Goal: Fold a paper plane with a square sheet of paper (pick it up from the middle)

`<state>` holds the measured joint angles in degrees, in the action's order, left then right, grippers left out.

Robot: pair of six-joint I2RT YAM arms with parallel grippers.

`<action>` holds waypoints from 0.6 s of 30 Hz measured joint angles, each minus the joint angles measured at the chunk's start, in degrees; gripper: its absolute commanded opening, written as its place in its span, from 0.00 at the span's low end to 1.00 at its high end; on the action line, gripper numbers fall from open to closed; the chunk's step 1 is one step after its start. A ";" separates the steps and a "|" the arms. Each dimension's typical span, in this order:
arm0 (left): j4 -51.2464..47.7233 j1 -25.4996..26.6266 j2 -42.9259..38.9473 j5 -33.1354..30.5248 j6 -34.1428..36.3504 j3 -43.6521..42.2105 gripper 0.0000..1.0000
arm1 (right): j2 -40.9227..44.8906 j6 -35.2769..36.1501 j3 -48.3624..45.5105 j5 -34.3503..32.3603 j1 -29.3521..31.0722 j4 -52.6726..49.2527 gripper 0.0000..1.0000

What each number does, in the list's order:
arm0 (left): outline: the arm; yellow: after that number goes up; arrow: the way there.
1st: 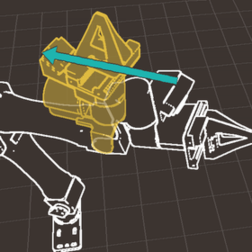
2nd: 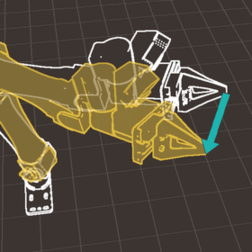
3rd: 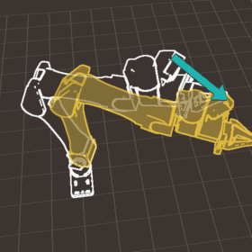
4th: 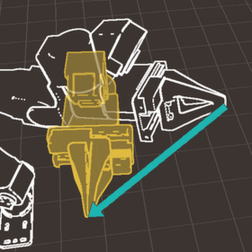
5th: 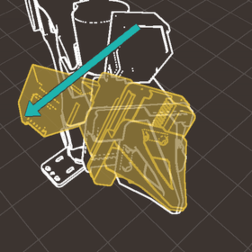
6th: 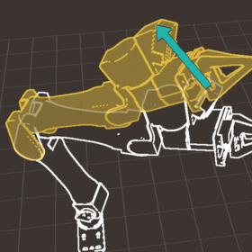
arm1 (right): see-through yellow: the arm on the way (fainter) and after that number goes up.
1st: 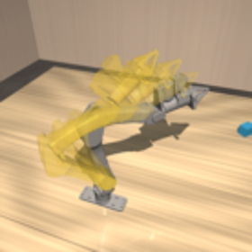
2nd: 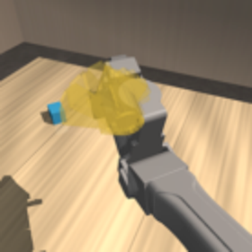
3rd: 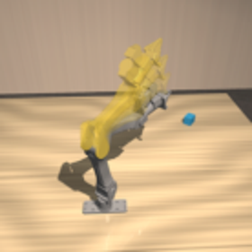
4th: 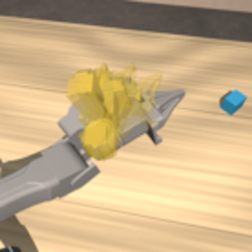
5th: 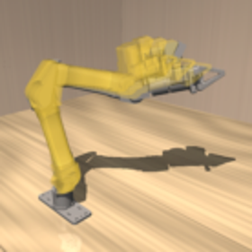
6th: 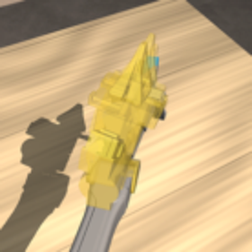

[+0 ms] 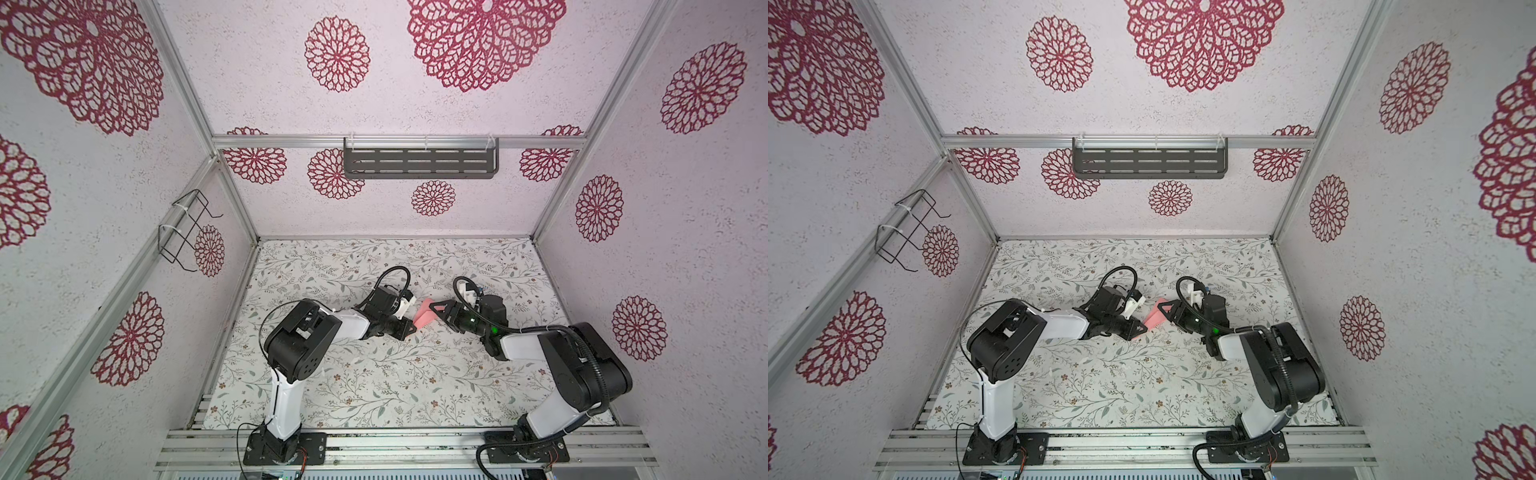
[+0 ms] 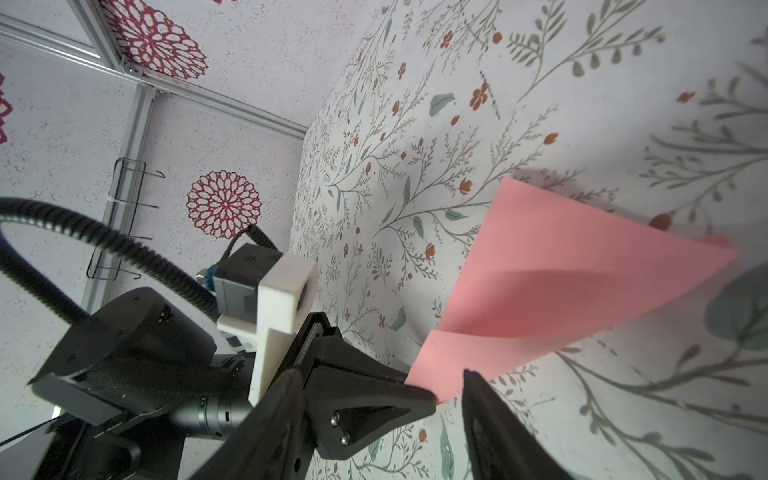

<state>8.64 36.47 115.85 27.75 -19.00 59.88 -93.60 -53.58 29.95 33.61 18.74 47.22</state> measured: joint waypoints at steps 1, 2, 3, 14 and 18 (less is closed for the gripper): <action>0.33 -0.07 0.07 0.04 -0.66 -0.20 0.02 | -0.31 0.11 -0.04 0.24 0.26 0.55 0.64; 0.74 -0.15 0.07 0.11 -1.20 -0.44 0.02 | -0.72 0.26 -0.02 0.48 0.52 1.07 0.64; 1.09 -0.28 0.07 0.24 -1.75 -0.63 0.02 | -1.14 0.50 -0.02 0.83 0.76 1.42 0.64; 2.95 -2.43 1.29 3.41 -8.39 -0.81 0.00 | -6.29 3.10 1.18 3.72 4.52 2.08 0.60; 2.71 -2.80 1.33 3.72 -10.43 -0.79 0.00 | -7.63 3.67 3.65 4.50 5.29 1.81 0.57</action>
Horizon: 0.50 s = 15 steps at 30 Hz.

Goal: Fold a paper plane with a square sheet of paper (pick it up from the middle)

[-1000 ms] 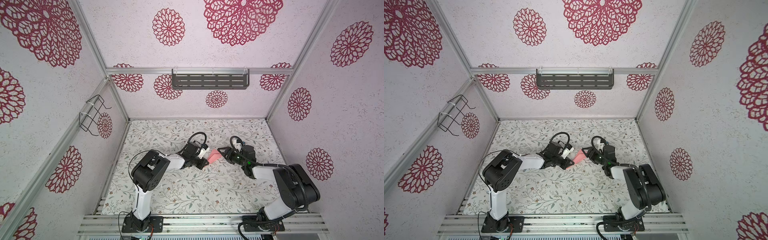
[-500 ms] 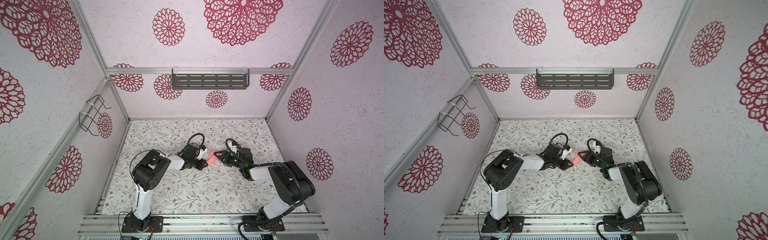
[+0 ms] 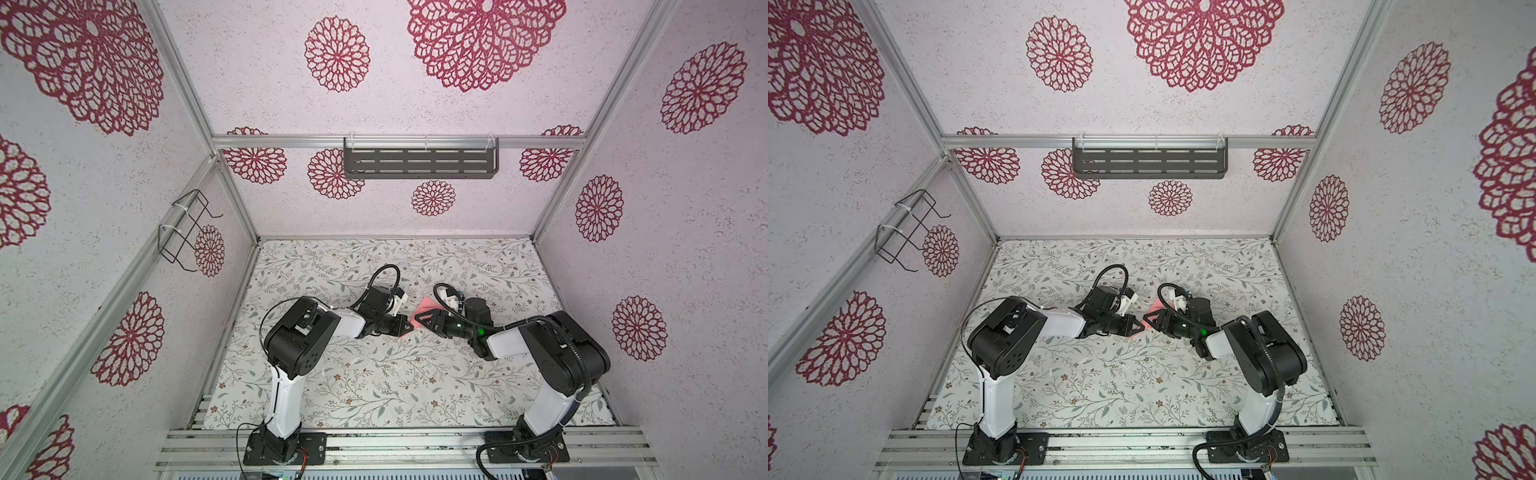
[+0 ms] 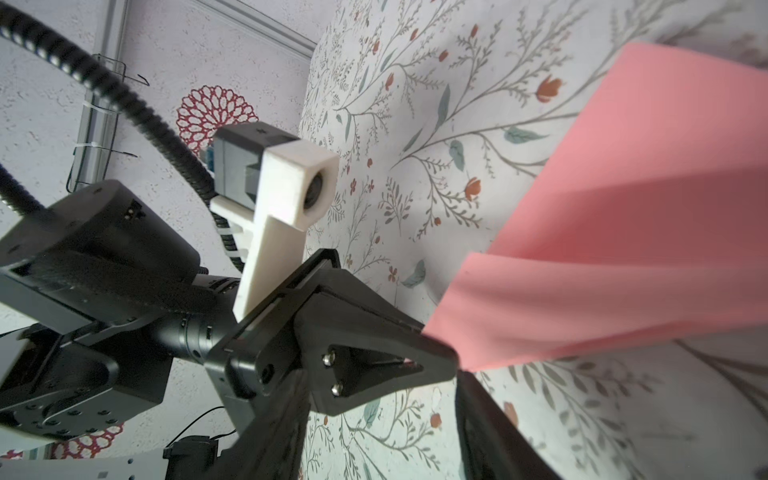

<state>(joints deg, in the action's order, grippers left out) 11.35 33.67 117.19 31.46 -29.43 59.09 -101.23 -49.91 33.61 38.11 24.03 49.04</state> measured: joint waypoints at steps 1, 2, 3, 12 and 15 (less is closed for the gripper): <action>-0.11 -0.11 0.07 0.11 -0.57 0.07 0.00 | -0.48 0.00 0.74 0.20 0.02 0.00 0.55; -0.22 -0.20 0.13 0.22 -0.94 0.17 0.00 | -1.05 0.00 1.46 0.28 0.02 0.04 0.55; -0.50 -0.24 0.20 0.37 -1.33 0.35 0.00 | -1.68 -0.02 2.19 0.33 0.02 0.09 0.54; -3.52 -0.87 1.01 1.81 -5.20 2.32 0.00 | -7.78 -0.76 4.17 1.70 0.00 3.13 0.52; -5.27 -1.11 1.57 2.54 -6.16 3.63 0.00 | -8.87 -0.76 4.24 2.38 -0.20 3.74 0.52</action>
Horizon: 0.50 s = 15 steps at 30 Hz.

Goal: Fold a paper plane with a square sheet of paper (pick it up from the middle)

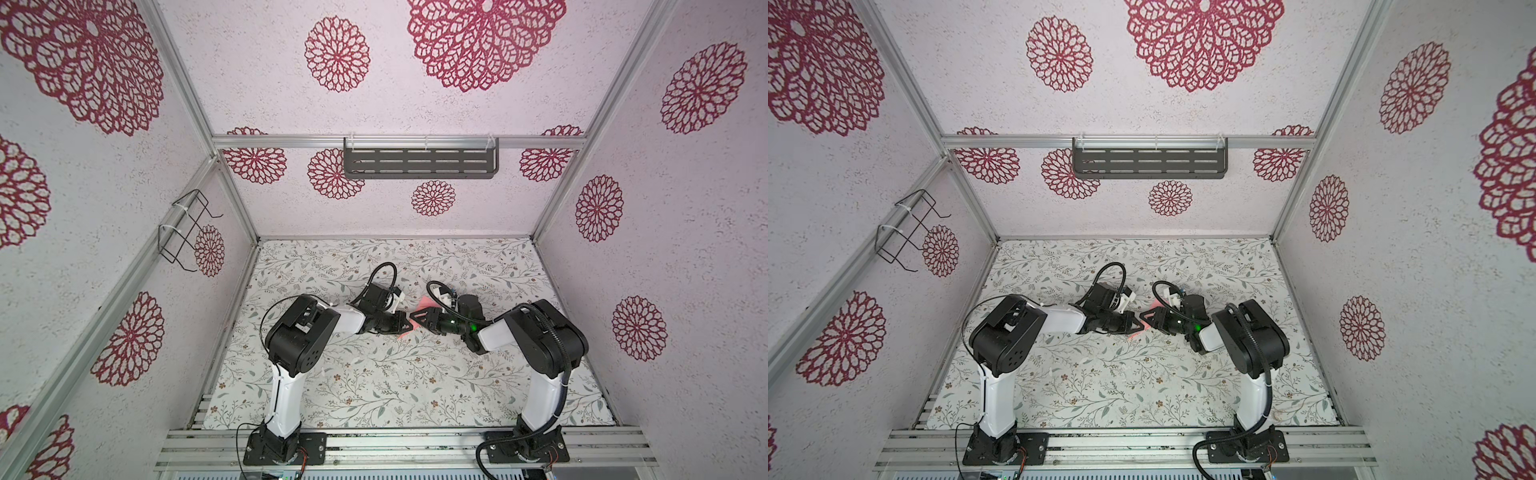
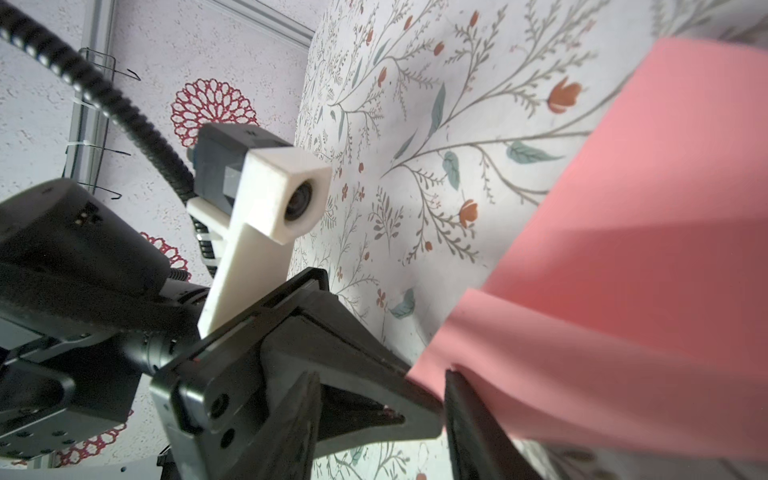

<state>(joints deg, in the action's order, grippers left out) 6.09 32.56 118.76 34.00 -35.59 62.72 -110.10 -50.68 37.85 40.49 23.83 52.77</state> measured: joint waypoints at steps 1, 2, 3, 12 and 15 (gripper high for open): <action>-0.59 -0.07 0.22 0.22 -0.24 0.50 0.00 | -0.33 0.00 0.09 0.20 -0.09 0.09 0.51; -1.22 -0.11 0.39 0.37 -0.46 0.92 0.00 | -0.61 0.00 0.13 0.31 -0.17 0.15 0.51; -1.60 -0.15 0.55 0.46 -0.59 1.25 0.00 | -0.85 0.02 0.17 0.33 -0.28 0.17 0.51; -4.92 -0.26 1.03 0.72 -1.09 3.13 0.00 | -1.44 -0.17 0.13 -0.35 -2.03 0.00 0.50; -5.38 -0.26 1.11 0.76 -1.09 3.39 0.00 | -1.44 0.09 0.20 -1.60 -3.04 -1.11 0.50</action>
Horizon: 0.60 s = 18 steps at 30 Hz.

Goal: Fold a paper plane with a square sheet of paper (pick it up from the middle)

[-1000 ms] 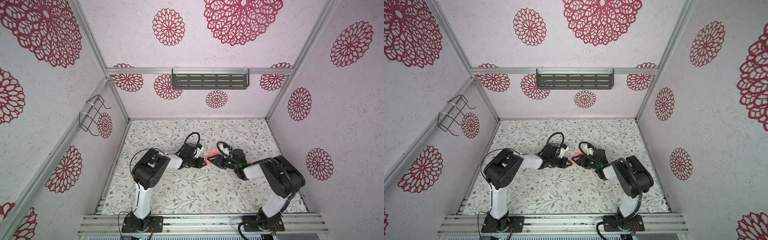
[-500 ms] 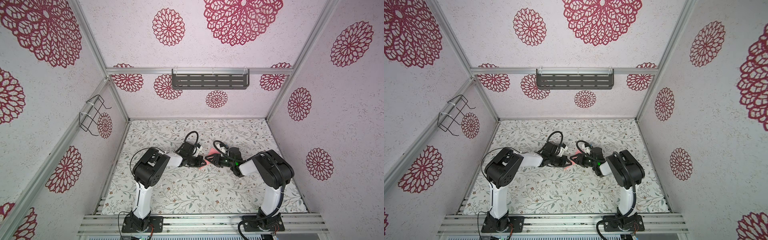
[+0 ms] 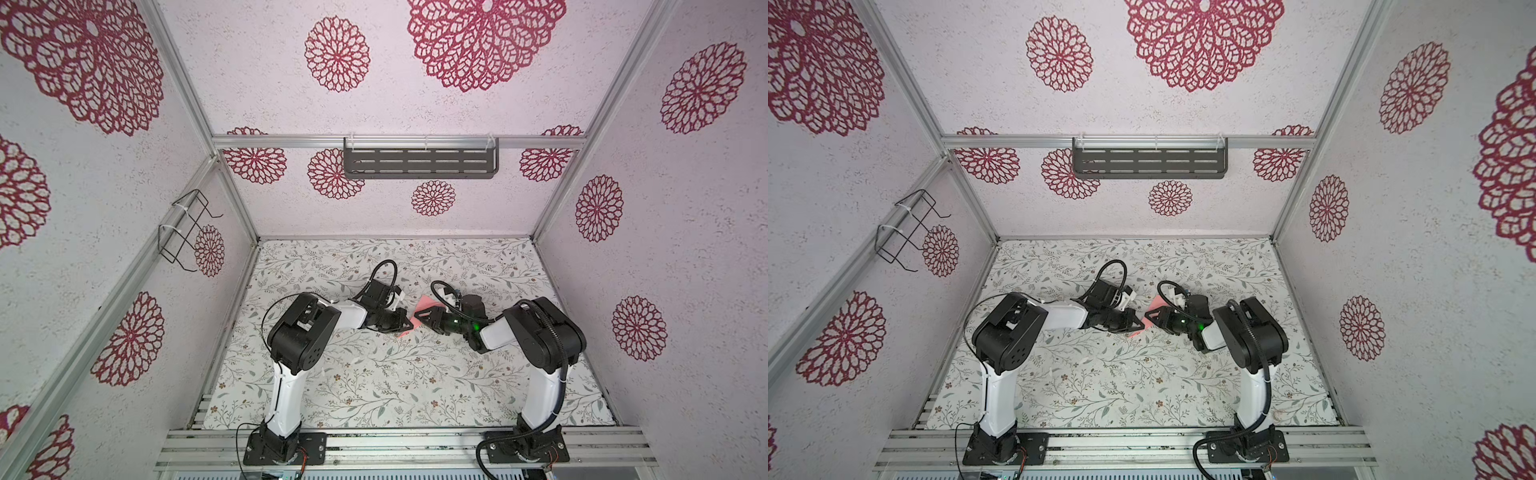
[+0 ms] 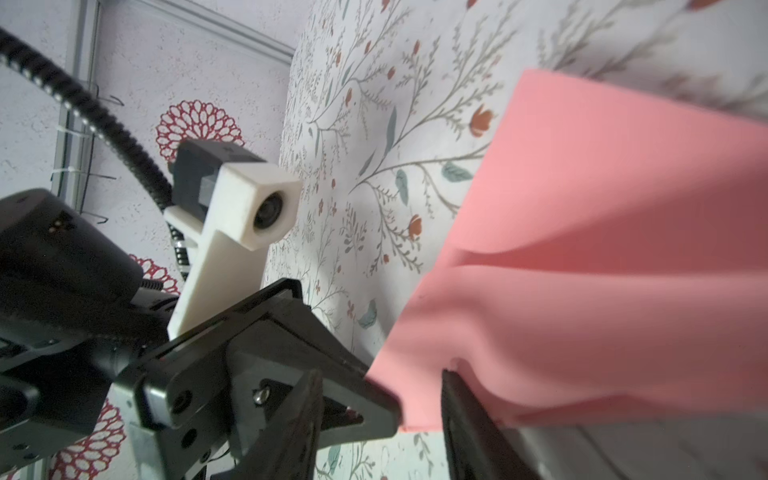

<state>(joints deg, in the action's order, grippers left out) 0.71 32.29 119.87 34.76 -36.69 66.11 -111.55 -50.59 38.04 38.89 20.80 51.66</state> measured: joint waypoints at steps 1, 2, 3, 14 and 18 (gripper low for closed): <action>-0.17 0.00 0.04 0.04 0.00 0.11 0.00 | 0.02 0.07 0.09 -0.31 -0.39 -0.70 0.49; -0.26 -0.02 0.04 0.07 0.00 0.15 0.00 | 0.04 0.31 0.33 -0.33 -0.76 -1.31 0.48; -0.39 -0.04 0.07 0.09 0.00 0.20 0.00 | 0.17 0.72 0.76 -0.66 -1.14 -2.27 0.47; -2.21 -0.07 0.39 0.17 0.00 1.33 0.00 | 9.20 5.81 1.51 -2.10 -2.05 -10.56 0.50; -2.51 -0.07 0.48 0.20 0.00 1.53 0.00 | 9.62 6.10 1.77 -1.09 0.20 -10.38 0.50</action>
<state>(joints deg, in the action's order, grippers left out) -1.80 32.23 120.36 34.96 -36.69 67.64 -101.93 -44.49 39.81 37.80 20.99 41.28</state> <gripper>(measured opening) 0.041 0.499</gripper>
